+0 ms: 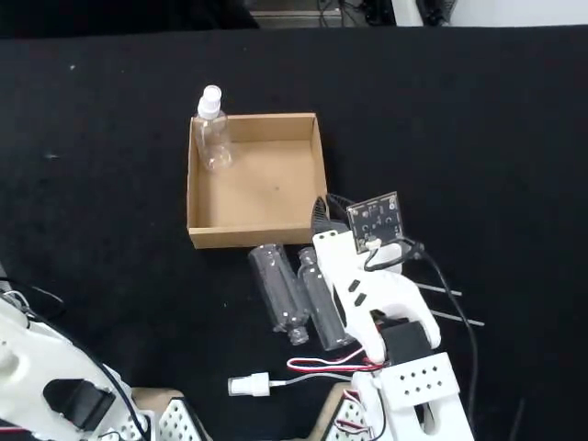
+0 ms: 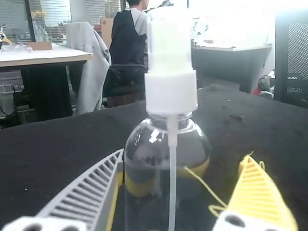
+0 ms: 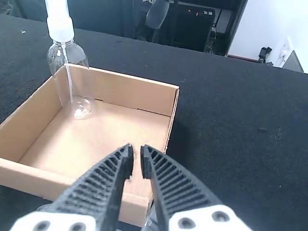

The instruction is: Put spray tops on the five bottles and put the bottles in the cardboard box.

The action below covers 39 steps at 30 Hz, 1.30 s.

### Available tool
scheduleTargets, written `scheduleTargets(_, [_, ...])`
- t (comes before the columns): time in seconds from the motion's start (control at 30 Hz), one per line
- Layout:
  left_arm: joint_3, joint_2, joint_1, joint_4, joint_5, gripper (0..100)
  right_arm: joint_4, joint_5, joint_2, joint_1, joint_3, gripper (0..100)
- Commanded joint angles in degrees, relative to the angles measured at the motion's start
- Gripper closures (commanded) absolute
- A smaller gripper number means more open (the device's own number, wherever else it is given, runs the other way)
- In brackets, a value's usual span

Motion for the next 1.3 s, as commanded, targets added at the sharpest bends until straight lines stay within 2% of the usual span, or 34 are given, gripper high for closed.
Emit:
scheduleTargets(0.0, [-0.75, -0.70, -0.31, -1.93, -0.53, 67, -1.67, 0.44, -1.10, 0.53, -0.66, 98.0])
scheduleTargets(0.13, [-0.48, -1.76, -0.40, -1.93, -0.53, 67, -1.67, 0.44, -1.10, 0.53, -0.66, 98.0])
scheduleTargets(0.47, [6.55, -14.86, 0.57, -0.88, -0.35, 68, -1.67, 0.44, -1.10, 0.53, -0.66, 98.0])
scheduleTargets(0.7, [6.73, -22.24, -1.80, 11.60, -0.09, 68, -1.67, 0.44, -1.10, 0.53, -0.66, 98.0])
scheduleTargets(1.03, [3.38, -34.37, 0.48, 38.86, -0.35, 67, -1.67, 0.44, -1.10, 0.53, -0.57, 98.0])
scheduleTargets(1.27, [-1.45, -35.87, 1.01, 45.98, -0.53, 67, -1.67, 0.44, -1.10, 0.53, -0.57, 98.0])
